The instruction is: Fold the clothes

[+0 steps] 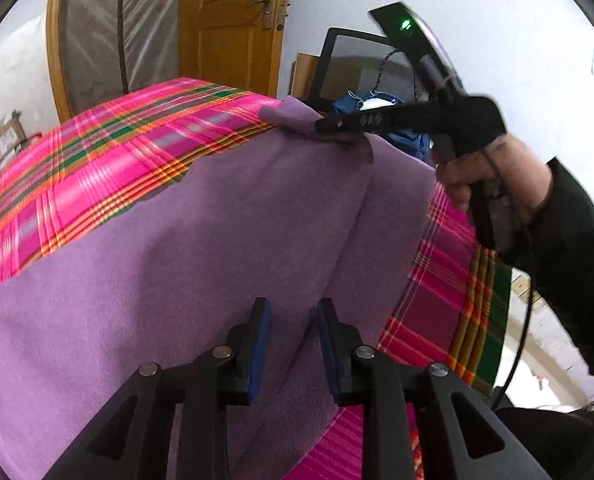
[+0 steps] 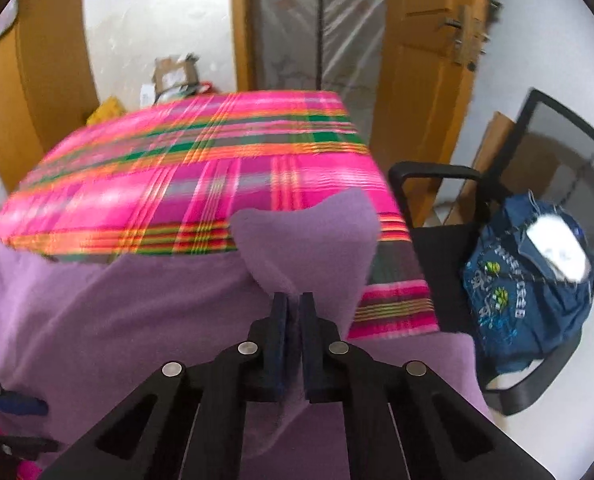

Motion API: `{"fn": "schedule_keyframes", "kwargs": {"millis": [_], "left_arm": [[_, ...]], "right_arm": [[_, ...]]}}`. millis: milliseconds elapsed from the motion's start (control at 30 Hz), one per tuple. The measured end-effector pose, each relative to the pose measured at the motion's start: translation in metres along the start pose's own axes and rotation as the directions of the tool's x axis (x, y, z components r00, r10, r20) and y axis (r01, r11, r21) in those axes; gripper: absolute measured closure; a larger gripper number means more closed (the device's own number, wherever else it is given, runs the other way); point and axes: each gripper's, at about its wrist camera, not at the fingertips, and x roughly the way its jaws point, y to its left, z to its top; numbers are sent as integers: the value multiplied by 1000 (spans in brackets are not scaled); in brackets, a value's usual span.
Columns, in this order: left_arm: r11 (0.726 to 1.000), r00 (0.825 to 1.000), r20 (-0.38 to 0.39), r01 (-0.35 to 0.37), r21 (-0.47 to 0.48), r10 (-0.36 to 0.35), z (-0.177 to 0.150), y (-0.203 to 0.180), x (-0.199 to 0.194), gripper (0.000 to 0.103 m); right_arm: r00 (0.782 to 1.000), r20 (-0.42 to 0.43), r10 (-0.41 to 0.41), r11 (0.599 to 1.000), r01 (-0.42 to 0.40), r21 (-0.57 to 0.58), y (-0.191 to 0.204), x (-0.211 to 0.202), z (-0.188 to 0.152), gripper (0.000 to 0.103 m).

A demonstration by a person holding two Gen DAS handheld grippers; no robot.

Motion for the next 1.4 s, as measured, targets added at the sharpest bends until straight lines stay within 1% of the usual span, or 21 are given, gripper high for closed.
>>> {"fn": "schedule_keyframes", "kwargs": {"millis": [33, 67, 100, 200, 233, 267, 333, 433, 500, 533, 600, 633, 667, 733, 867, 1000, 1167, 1300, 1400], "left_arm": [[1000, 1000, 1, -15, 6, 15, 1, -1, 1, 83], [999, 1000, 3, -30, 13, 30, 1, -1, 1, 93], [999, 999, 3, -34, 9, 34, 2, -1, 1, 98], [999, 1000, 8, -23, -23, 23, 5, 4, -1, 100], [999, 999, 21, -27, -28, 27, 6, 5, -6, 101], [999, 999, 35, -30, -34, 31, 7, 6, -10, 101], [999, 997, 66, -24, -41, 27, 10, 6, -21, 101], [999, 993, 113, -10, -34, 14, 14, 1, -38, 101], [1000, 994, 105, -2, -29, 5, 14, 0, -35, 101], [999, 996, 94, 1, -37, 3, 13, 1, -32, 101], [999, 997, 72, 7, -51, -3, 11, 3, -26, 101], [998, 998, 62, 9, -58, -6, 10, 4, -24, 101], [998, 998, 68, 11, -65, -7, 11, 6, -26, 101], [997, 997, 82, 15, -77, -9, 14, 8, -29, 101], [993, 993, 115, 25, -115, -12, 21, 18, -39, 101], [988, 990, 139, 38, -148, -17, 30, 28, -44, 101], [986, 990, 143, 42, -161, -19, 33, 33, -43, 101], [986, 990, 139, 45, -162, -23, 32, 33, -41, 101], [986, 991, 134, 44, -160, -22, 32, 32, -39, 101]], "right_arm": [[1000, 14, 5, 1000, -6, 27, -6, -5, 0, 97], [1000, 28, 11, 999, -13, 53, -12, -10, -1, 97], [999, 43, 17, 996, -20, 81, -18, -16, -1, 97], [995, 91, 29, 984, -44, 174, -41, -34, -5, 98], [994, 105, 31, 978, -52, 202, -47, -40, -6, 98], [992, 120, 35, 971, -62, 230, -54, -45, -8, 100], [987, 155, 36, 953, -80, 293, -67, -59, -14, 100], [984, 169, 50, 919, -112, 377, -85, -68, -27, 100], [986, 146, 78, 891, -134, 433, -95, -61, -37, 100], [987, 135, 92, 875, -144, 461, -99, -57, -42, 97], [985, 116, 127, 837, -169, 520, -109, -50, -51, 95], [979, 119, 163, 801, -202, 564, -116, -44, -55, 89], [974, 128, 186, 769, -226, 598, -121, -41, -58, 81], [966, 146, 214, 723, -257, 641, -126, -39, -62, 72], [954, 157, 255, 660, -290, 693, -130, -35, -65, 70], [956, 145, 254, 638, -279, 718, -134, -32, -68, 70], [966, 119, 231, 608, -239, 757, -153, -18, -69, 70], [961, 96, 258, 578, -233, 782, -164, 1, -68, 68], [954, 105, 281, 560, -252, 789, -166, 12, -65, 67]]}}
